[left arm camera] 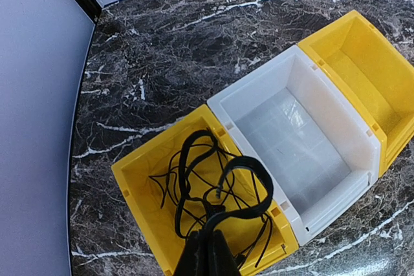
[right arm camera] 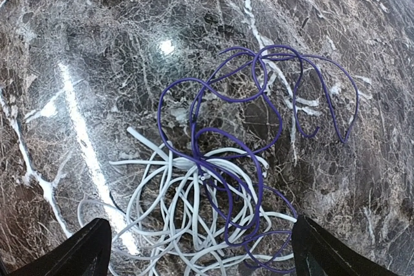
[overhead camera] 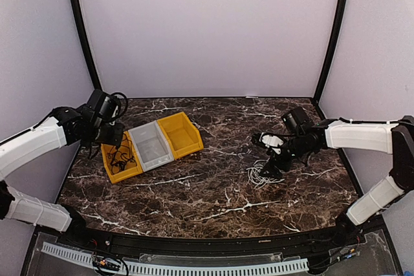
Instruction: Untangle the cables
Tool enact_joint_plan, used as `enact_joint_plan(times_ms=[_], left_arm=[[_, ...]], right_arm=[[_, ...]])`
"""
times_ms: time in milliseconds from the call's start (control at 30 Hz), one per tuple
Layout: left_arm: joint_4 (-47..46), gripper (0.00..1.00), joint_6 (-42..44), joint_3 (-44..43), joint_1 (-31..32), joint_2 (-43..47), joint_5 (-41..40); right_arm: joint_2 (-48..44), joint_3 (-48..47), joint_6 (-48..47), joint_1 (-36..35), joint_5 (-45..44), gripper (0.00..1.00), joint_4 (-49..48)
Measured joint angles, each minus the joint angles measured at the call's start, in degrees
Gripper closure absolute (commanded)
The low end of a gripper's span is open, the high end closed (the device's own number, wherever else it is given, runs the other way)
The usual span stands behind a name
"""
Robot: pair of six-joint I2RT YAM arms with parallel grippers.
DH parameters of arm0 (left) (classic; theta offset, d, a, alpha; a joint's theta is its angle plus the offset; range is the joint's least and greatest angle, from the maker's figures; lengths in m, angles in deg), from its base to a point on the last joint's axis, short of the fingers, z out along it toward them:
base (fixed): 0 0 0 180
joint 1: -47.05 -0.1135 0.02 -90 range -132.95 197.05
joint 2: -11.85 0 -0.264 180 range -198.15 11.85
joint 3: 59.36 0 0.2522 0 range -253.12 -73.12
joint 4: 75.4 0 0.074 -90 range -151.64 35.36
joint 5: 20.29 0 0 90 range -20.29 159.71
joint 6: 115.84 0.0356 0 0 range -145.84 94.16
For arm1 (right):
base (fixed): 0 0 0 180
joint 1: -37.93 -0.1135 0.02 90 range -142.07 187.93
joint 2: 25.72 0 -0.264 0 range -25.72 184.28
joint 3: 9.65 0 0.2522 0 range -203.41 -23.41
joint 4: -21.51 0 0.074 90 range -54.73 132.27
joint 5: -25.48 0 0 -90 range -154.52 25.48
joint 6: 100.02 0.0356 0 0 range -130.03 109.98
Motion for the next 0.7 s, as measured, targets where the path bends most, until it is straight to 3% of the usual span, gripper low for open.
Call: enact_joint_plan(times_ms=[400,700], left_arm=[[-1.42,1.00,-3.04,2.51,-0.87,-12.87,6.88],[-1.25,1.00,-4.31,4.31,-1.49,-14.21,8.41]], right_arm=[[0.74,0.28,-0.04,0.00,-0.02,0.01,-0.02],[0.72,0.61,-0.04,0.00,-0.11,0.01,-0.37]])
